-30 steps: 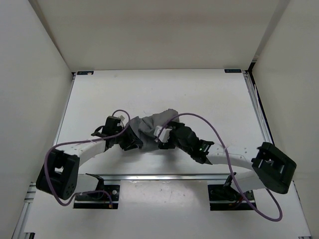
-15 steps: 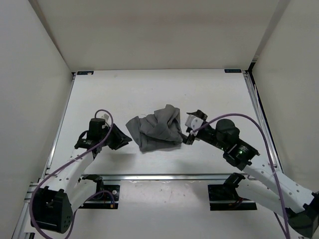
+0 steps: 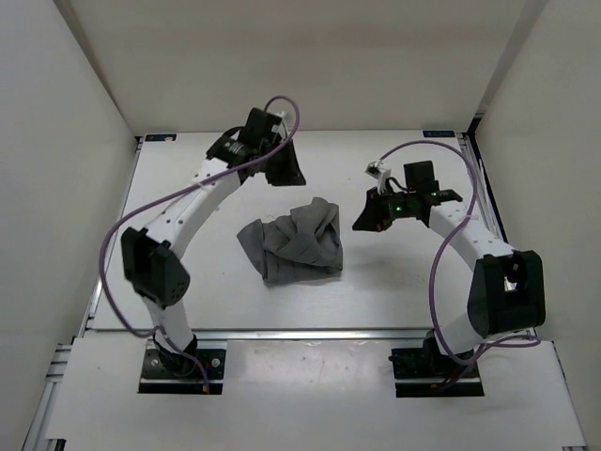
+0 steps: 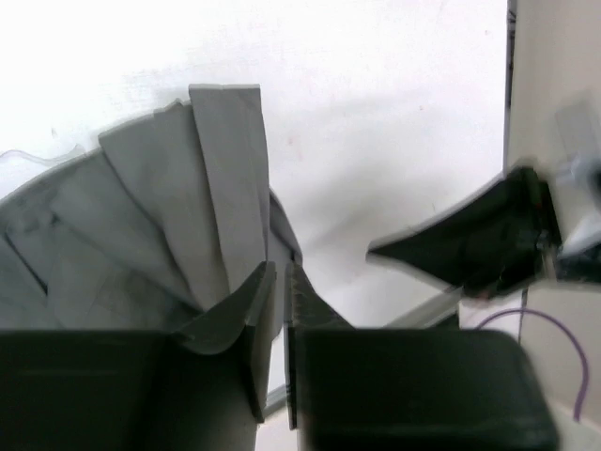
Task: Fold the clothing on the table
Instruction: Fold the skirt
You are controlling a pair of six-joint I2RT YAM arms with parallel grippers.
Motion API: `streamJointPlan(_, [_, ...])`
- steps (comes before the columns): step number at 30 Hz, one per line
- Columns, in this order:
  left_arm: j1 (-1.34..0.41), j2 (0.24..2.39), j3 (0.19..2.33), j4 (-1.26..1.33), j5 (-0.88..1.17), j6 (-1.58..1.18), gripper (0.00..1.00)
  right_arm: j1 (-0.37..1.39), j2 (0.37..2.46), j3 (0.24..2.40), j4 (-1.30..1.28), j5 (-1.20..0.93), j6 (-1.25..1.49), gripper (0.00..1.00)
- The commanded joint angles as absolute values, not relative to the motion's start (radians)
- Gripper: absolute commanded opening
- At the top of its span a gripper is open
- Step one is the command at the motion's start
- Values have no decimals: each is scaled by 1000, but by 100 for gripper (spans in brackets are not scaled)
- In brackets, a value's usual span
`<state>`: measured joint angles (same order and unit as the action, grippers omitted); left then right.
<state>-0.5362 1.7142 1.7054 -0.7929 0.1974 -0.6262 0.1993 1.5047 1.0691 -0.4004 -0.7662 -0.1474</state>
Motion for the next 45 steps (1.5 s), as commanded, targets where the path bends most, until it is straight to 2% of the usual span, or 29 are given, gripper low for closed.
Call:
streamJointPlan(1, [-532,1880,1950,-1096,195,-495,22,271,1470,1048,-379,-890,-98,0])
streamJointPlan(4, [-555,2014,2138,-1189,183,-476,40,307,1486,990,-344,-873,-109,0])
streamJointPlan(9, [-577,2083,2134,-1190,207,-459,53,314,1488,907,-266,-888,-89,0])
streamJointPlan(16, [-584,2092,2040,-1120,250,-469,58,328,1494,861,-181,-871,-75,0])
streamJointPlan(25, [-591,2071,1927,-996,322,-512,59,344,1516,825,-54,-850,-20,0])
streamJointPlan(28, [-583,2045,1884,-964,350,-520,55,341,1522,815,-23,-839,-3,0])
streamJointPlan(30, [-575,2022,1833,-927,371,-538,42,339,1531,810,-8,-845,29,0])
streamJointPlan(31, [-568,2001,1794,-893,389,-548,34,339,1540,810,-9,-848,40,0])
streamJointPlan(33, [-560,1962,1732,-844,409,-566,0,337,1565,821,-8,-856,35,0])
streamJointPlan(45, [-537,1729,1479,-753,374,-623,0,344,1762,949,-110,-710,43,0])
